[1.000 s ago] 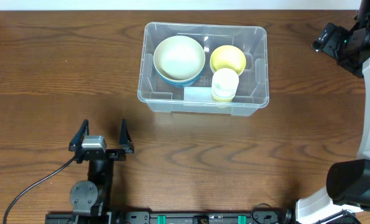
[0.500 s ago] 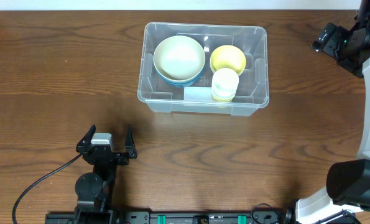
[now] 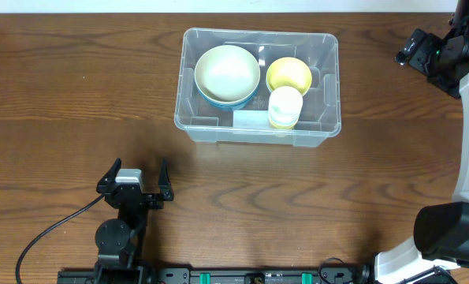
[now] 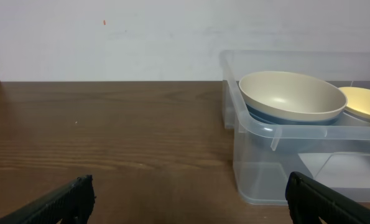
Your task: Pack container
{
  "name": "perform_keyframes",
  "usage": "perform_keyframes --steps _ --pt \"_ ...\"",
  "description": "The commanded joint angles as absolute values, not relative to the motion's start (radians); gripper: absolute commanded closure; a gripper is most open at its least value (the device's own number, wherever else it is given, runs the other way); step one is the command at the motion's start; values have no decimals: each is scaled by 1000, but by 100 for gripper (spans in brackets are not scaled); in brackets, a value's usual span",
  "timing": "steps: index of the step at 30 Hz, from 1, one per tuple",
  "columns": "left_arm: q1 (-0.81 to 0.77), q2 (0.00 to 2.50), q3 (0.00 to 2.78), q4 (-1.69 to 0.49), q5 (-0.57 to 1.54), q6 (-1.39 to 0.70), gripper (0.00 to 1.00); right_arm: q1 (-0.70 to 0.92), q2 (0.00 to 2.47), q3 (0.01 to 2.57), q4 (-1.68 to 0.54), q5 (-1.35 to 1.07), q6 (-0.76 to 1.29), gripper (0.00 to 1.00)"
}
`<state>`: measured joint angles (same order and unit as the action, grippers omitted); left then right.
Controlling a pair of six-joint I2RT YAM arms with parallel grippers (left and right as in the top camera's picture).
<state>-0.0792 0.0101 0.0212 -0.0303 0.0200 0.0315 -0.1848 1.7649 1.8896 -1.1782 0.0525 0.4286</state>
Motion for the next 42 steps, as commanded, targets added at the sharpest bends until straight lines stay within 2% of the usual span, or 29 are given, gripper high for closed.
perform_keyframes --steps 1,18,22,28,32,35,37,42 --pt "-74 4 4 -72 12 48 2 -189 1749 1903 -1179 56 437 1" --pt "-74 4 4 -71 12 48 2 -154 1758 1901 -1179 56 437 1" --pt "-74 4 4 -72 12 48 2 -45 1727 1901 -1179 56 437 1" --pt "-74 4 4 -72 12 48 2 221 1633 1901 -1173 70 428 1" --pt "-74 4 4 -71 12 48 2 373 1549 1882 -1145 255 337 1" --pt "-74 4 4 -72 12 48 2 400 1463 1805 -1024 311 335 1" --pt "-74 4 4 -72 12 48 2 373 1370 1689 -848 288 335 1" --pt "-74 4 4 -72 12 48 2 257 1137 1341 -387 79 227 1"
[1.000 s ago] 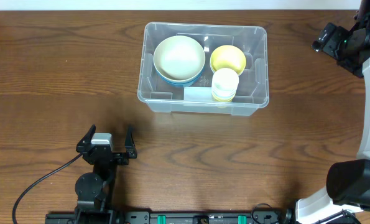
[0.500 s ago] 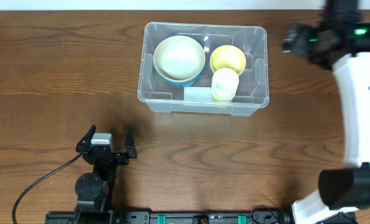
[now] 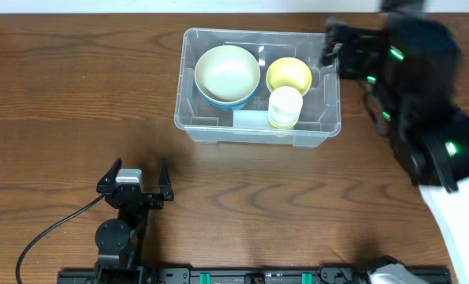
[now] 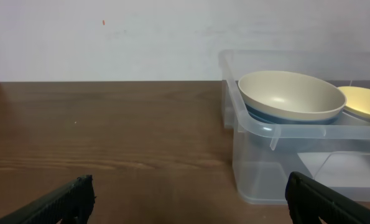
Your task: Pack container
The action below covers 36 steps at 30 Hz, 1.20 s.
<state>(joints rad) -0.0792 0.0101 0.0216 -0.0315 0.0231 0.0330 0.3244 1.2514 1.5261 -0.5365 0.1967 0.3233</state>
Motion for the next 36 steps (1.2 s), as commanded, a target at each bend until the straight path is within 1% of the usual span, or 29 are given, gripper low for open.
perform_keyframes --steps 1,3,5,12,19,23,30,36 --pt "-74 4 4 -71 12 48 2 229 1086 1262 -301 30 200 1" --pt "-74 4 4 -72 12 48 2 177 994 1122 -183 -39 148 1" --pt "-74 4 4 -71 12 48 2 126 895 982 -113 -78 106 1" --pt "-74 4 4 -72 12 48 2 25 553 590 -77 -83 20 1" --pt "-74 4 4 -72 12 48 2 -1 222 241 93 -89 13 1" --pt "-74 4 4 -72 12 48 2 -1 128 119 166 -118 14 1" --pt "-74 4 4 -72 12 48 2 -3 21 9 168 -121 13 1" --pt "-74 4 4 -71 12 48 2 -5 5 6 61 -121 13 1"
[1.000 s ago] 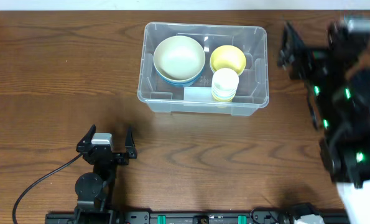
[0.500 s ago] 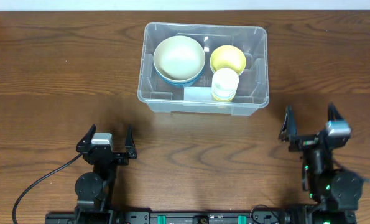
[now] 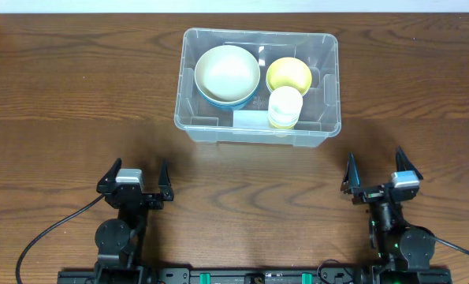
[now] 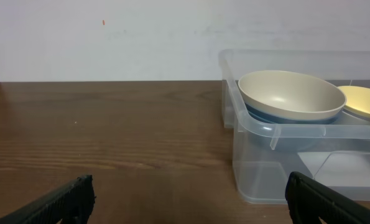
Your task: Pack container
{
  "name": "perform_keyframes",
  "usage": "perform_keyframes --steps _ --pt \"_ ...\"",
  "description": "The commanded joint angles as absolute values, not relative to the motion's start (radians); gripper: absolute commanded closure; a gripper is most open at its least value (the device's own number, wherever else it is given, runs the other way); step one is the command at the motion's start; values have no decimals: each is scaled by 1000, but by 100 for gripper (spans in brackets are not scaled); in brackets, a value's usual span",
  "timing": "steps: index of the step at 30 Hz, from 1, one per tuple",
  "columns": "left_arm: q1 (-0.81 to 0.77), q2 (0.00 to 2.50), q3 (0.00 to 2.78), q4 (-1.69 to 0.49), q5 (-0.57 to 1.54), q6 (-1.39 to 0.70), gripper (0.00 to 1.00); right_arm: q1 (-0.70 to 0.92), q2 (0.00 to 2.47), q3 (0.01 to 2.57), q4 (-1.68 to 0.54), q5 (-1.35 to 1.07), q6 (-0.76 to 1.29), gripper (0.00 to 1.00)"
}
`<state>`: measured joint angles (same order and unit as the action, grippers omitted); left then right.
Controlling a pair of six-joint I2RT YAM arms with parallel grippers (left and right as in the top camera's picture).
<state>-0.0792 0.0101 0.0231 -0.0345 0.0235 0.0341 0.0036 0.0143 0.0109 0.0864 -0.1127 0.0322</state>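
A clear plastic container (image 3: 326, 88) stands at the back middle of the table. Inside it a cream bowl (image 3: 227, 71) sits nested in a blue one, beside a yellow bowl (image 3: 288, 74) and a stack of white cups (image 3: 284, 106). My left gripper (image 3: 135, 177) rests open near the front left, nothing between its fingers. My right gripper (image 3: 374, 172) rests open near the front right, also holding nothing. In the left wrist view the container (image 4: 259, 168) and cream bowl (image 4: 290, 94) lie ahead to the right of the open gripper (image 4: 188, 199).
A black cable (image 3: 49, 233) runs from the left arm's base toward the front left edge. Bare brown wooden table (image 3: 76, 87) surrounds the container on all sides.
The right arm has gone from hanging blurred over the container's right end to resting at the front right, gripper open. The left arm and the container's contents are unchanged.
First the right arm was raised at the far right edge of the table. Then it showed blurred above the container's right side. Now it rests low at the front right. The bowls and cups stayed in the container, and the left gripper kept still.
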Motion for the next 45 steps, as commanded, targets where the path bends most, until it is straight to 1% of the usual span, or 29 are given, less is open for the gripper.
perform_keyframes --steps 1,4,45 --pt "-74 4 4 -72 12 48 2 -5 5 6 31 -121 13 1" --pt "-74 4 4 -71 12 48 2 -5 5 6 -69 -117 13 1" --pt "-74 4 4 -71 12 48 2 -6 5 6 -64 -109 14 1"
